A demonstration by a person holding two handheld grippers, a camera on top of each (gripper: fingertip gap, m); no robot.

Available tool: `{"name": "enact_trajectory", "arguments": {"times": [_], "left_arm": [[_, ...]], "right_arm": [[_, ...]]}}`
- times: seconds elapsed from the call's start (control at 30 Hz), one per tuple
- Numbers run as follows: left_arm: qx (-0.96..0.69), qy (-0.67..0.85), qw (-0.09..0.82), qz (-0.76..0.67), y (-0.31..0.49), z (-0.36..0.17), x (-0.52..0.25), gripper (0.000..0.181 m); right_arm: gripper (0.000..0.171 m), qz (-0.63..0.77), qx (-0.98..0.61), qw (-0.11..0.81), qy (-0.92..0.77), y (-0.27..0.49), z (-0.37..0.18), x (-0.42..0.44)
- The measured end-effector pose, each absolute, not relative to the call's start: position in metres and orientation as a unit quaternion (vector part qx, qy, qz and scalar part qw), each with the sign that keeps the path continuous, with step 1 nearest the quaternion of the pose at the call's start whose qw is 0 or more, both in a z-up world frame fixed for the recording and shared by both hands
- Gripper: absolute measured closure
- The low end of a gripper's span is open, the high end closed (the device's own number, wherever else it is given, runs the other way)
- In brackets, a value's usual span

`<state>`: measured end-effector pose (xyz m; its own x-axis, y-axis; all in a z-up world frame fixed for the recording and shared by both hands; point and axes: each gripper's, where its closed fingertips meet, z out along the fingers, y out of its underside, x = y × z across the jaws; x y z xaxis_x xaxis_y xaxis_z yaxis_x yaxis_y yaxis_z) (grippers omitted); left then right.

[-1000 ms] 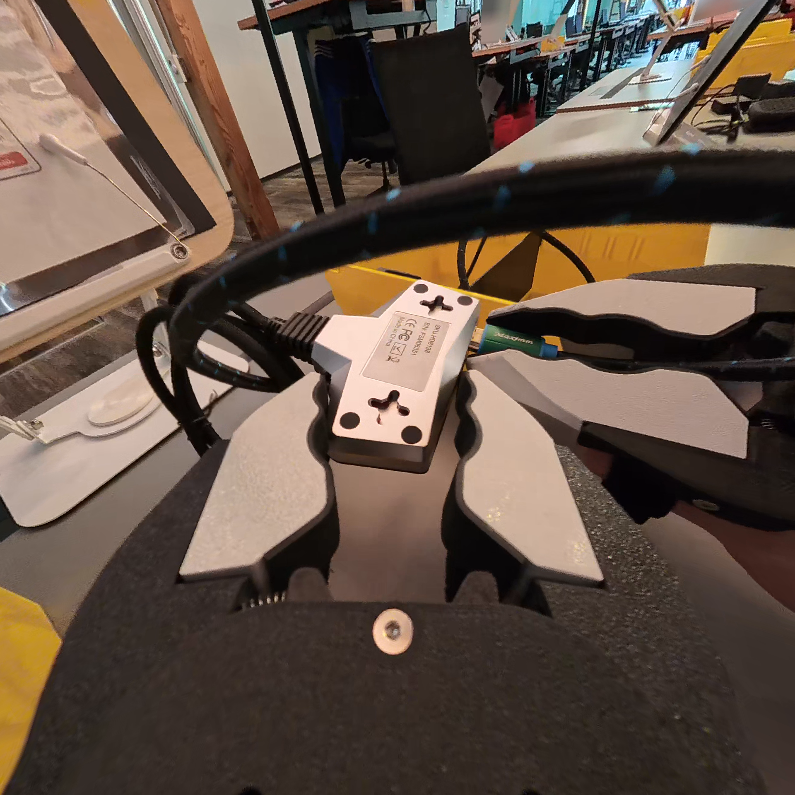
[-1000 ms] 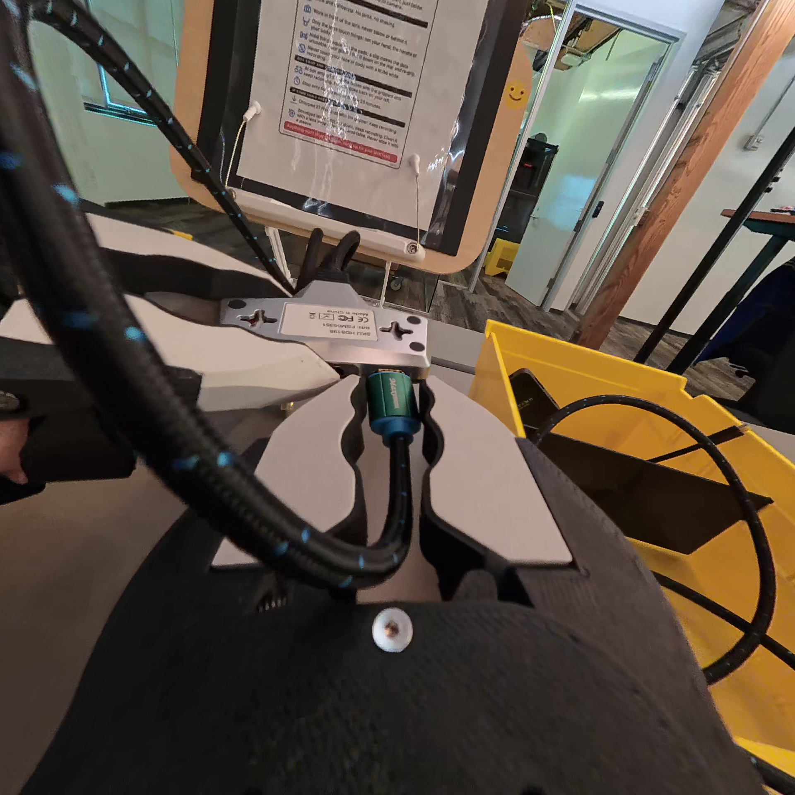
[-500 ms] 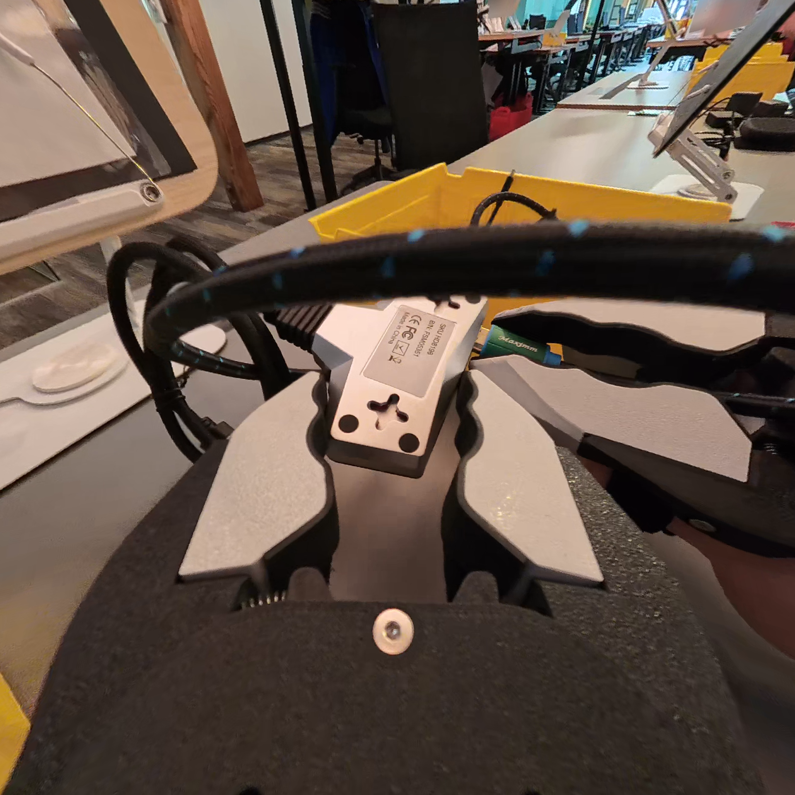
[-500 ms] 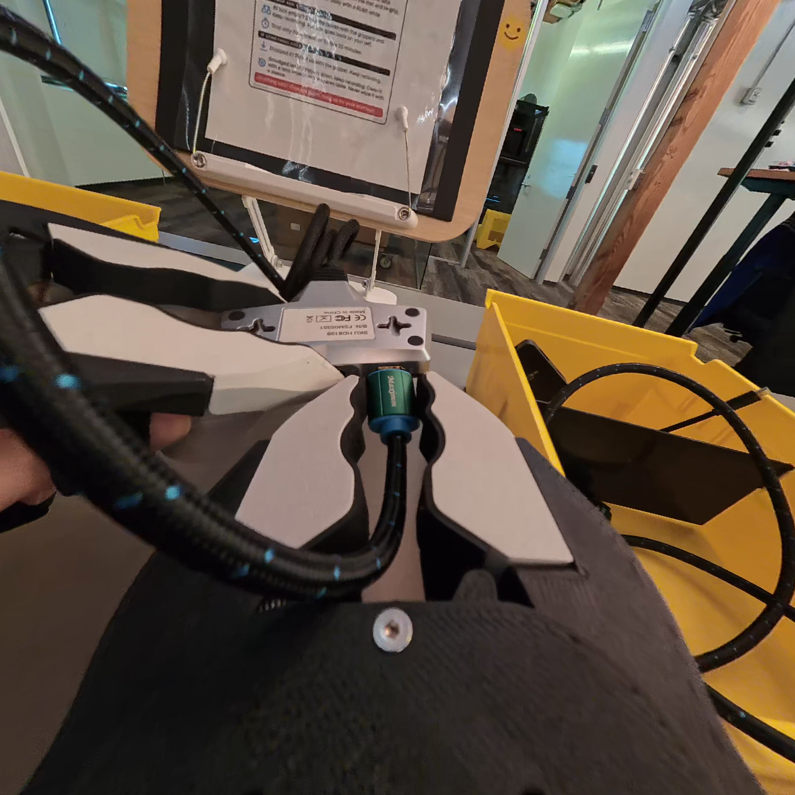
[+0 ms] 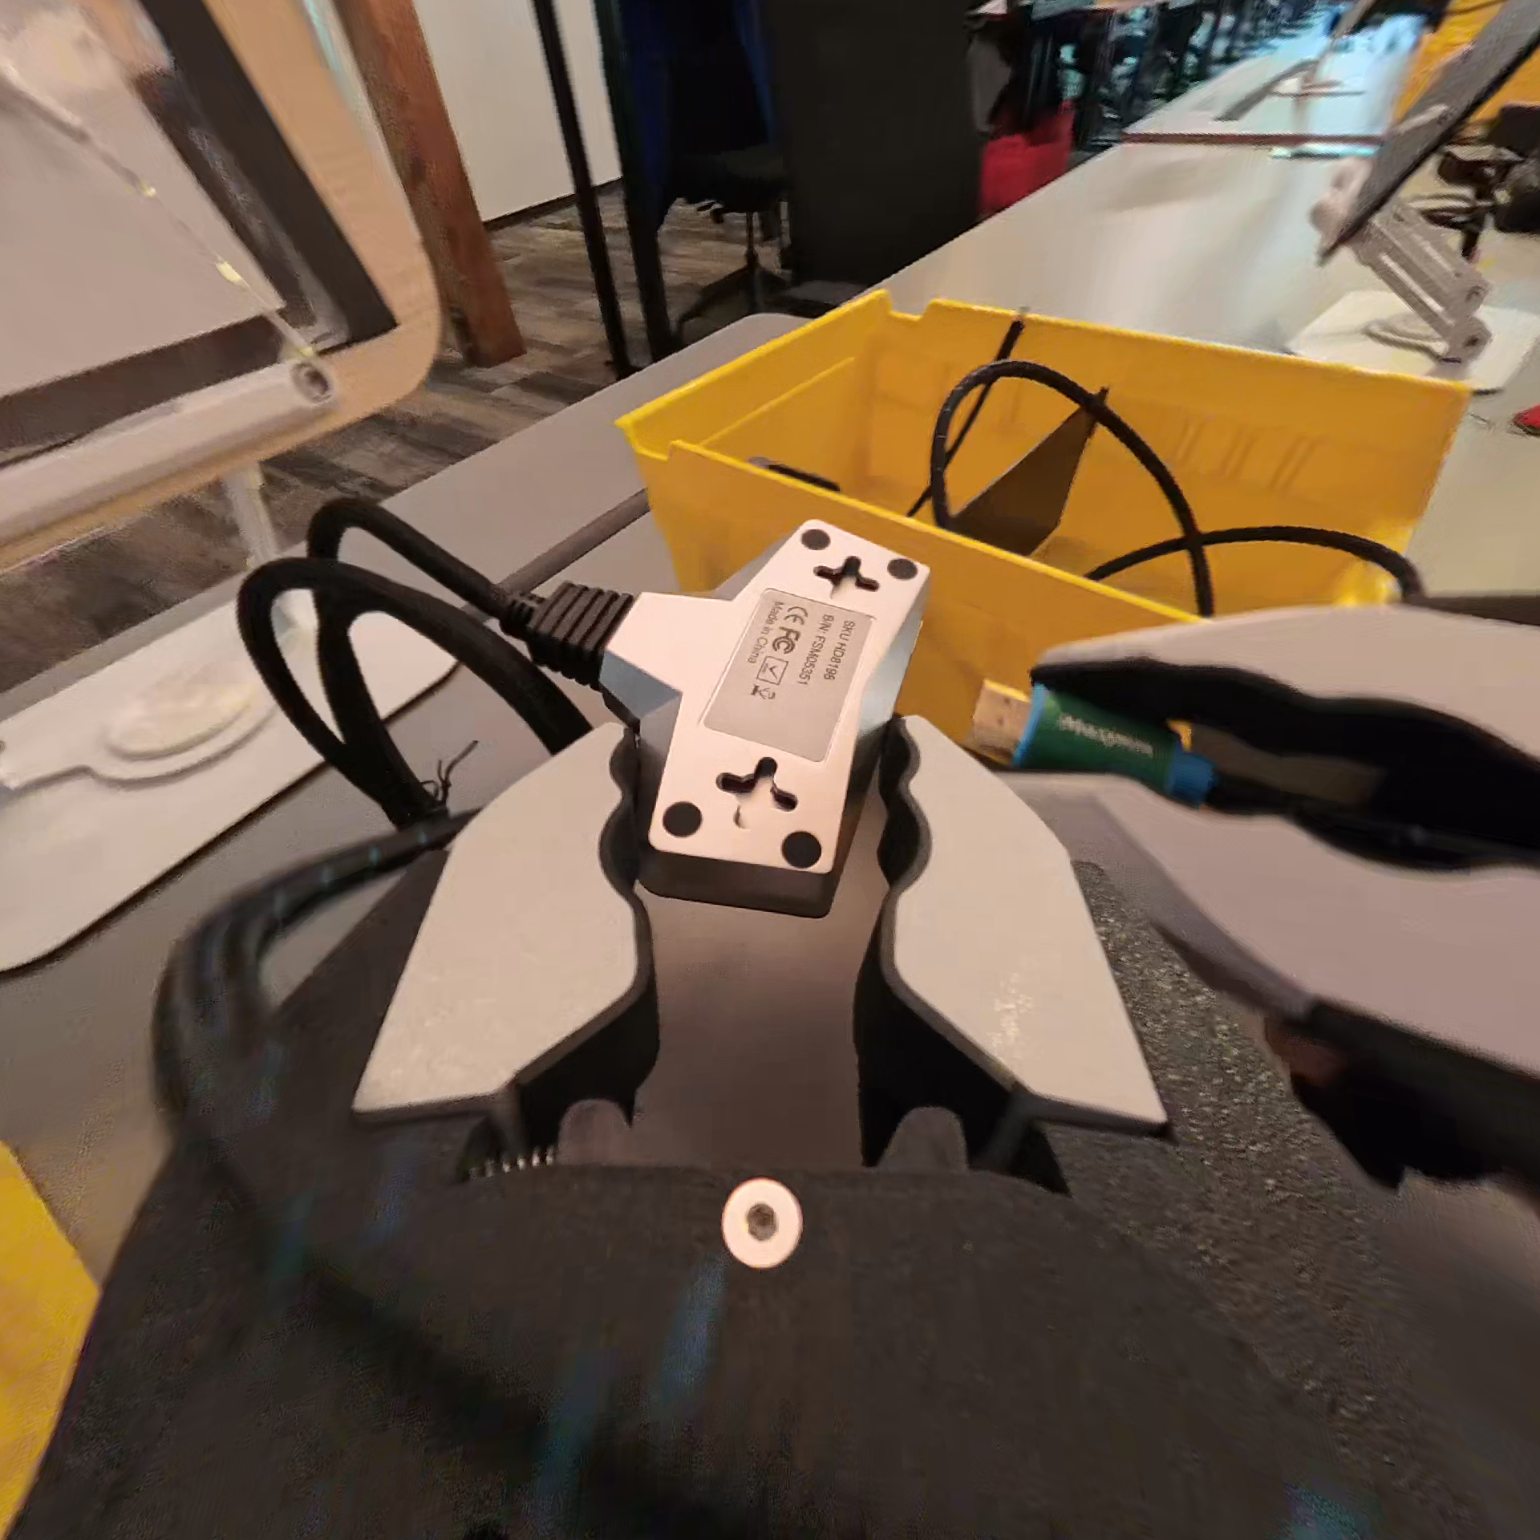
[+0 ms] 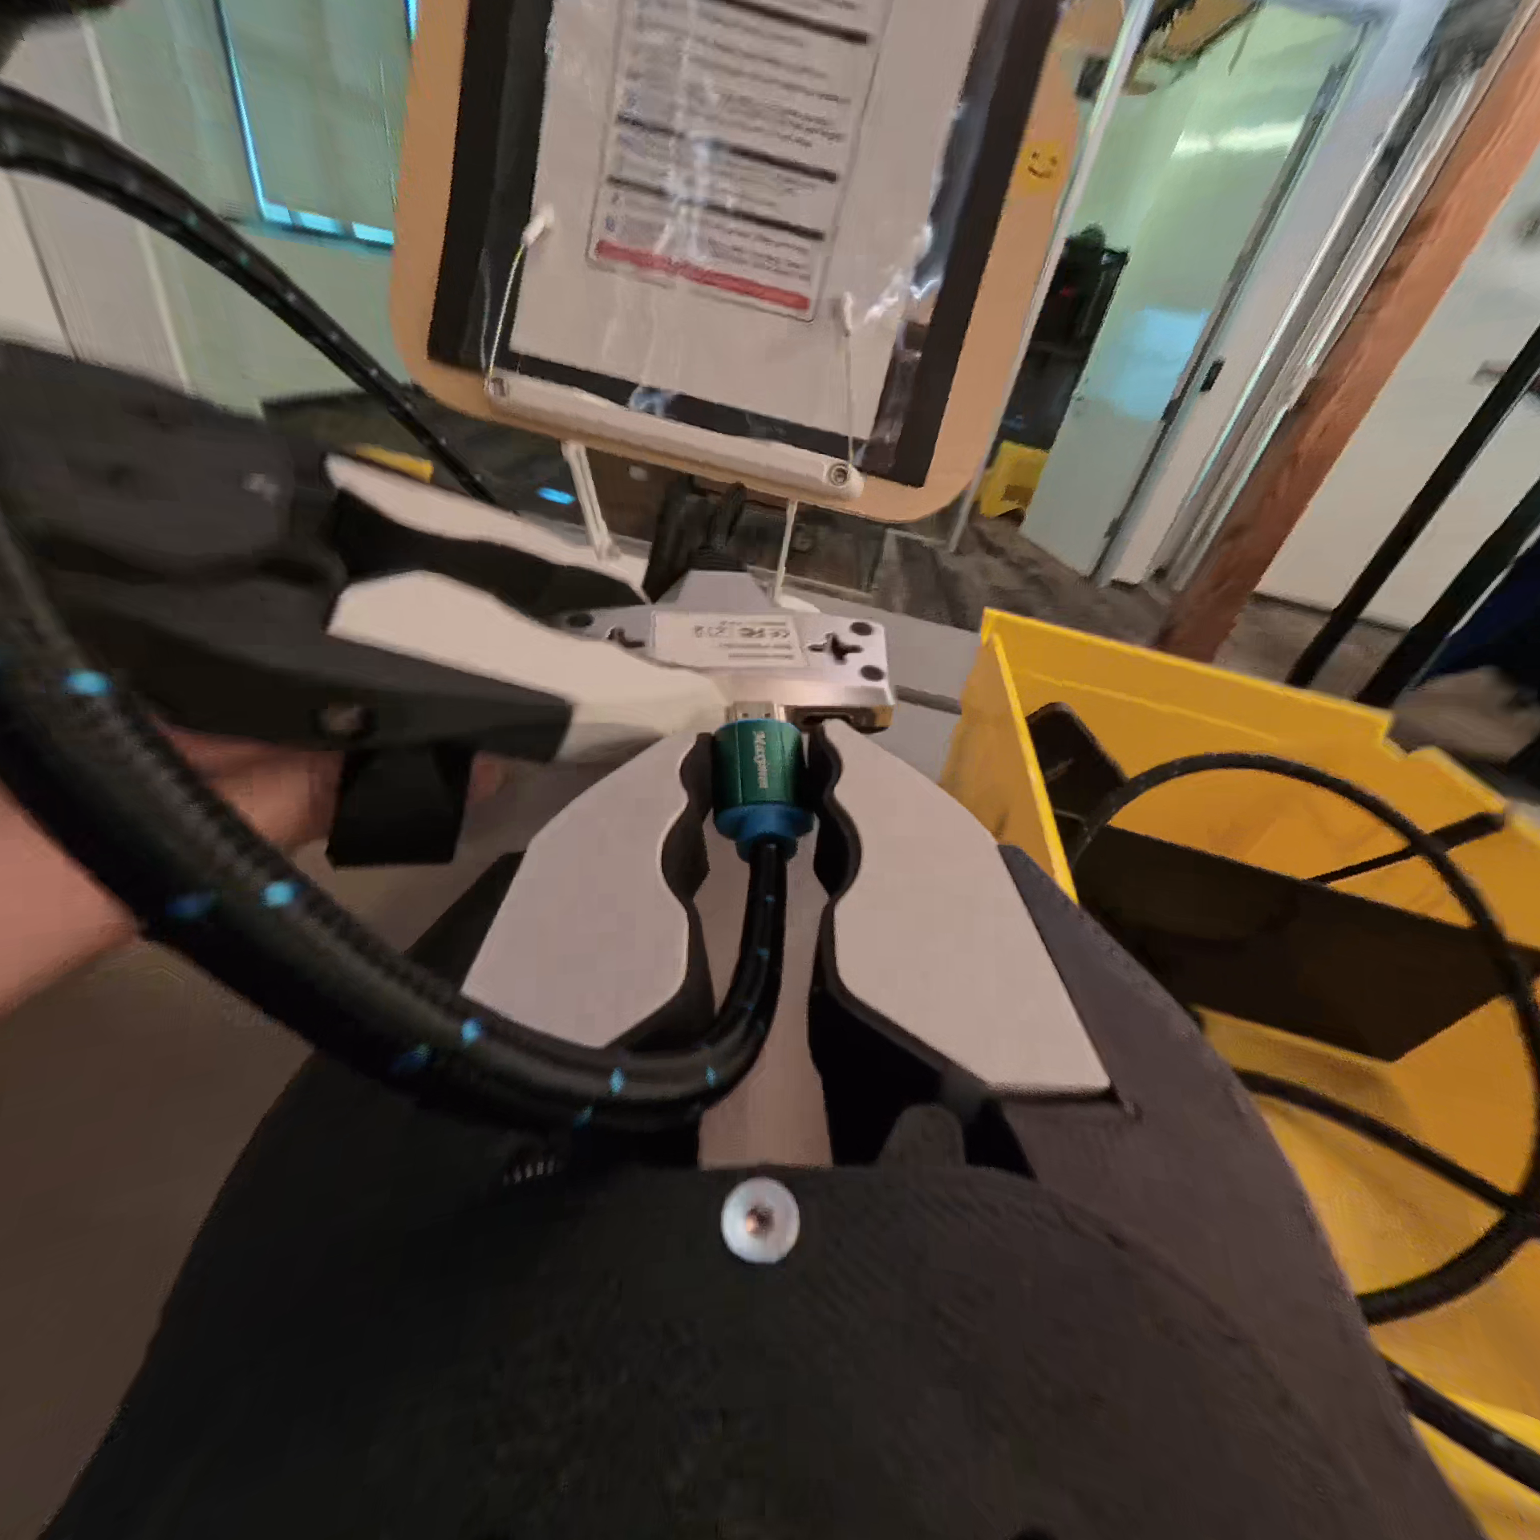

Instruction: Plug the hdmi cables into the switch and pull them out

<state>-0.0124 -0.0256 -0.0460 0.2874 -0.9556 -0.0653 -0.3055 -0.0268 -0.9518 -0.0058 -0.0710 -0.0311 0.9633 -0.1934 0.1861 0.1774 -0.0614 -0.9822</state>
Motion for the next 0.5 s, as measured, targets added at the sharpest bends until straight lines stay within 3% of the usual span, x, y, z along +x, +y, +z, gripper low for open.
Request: {"name": "enact_trajectory", "arguments": {"times": [0.2, 0.5], "left_arm": [[-0.646, 0.508, 0.468, -0.325, -0.024, -0.065, -0.011, 0.126], [-0.622, 0.501, 0.468, -0.378, -0.040, -0.059, -0.005, 0.126]], "right_arm": [[0.148, -0.013, -0.789, 0.614, 0.013, -0.062, -0.018, 0.005], [0.149, 0.122, -0.815, 0.567, -0.021, 0.024, 0.087, -0.005]]}}
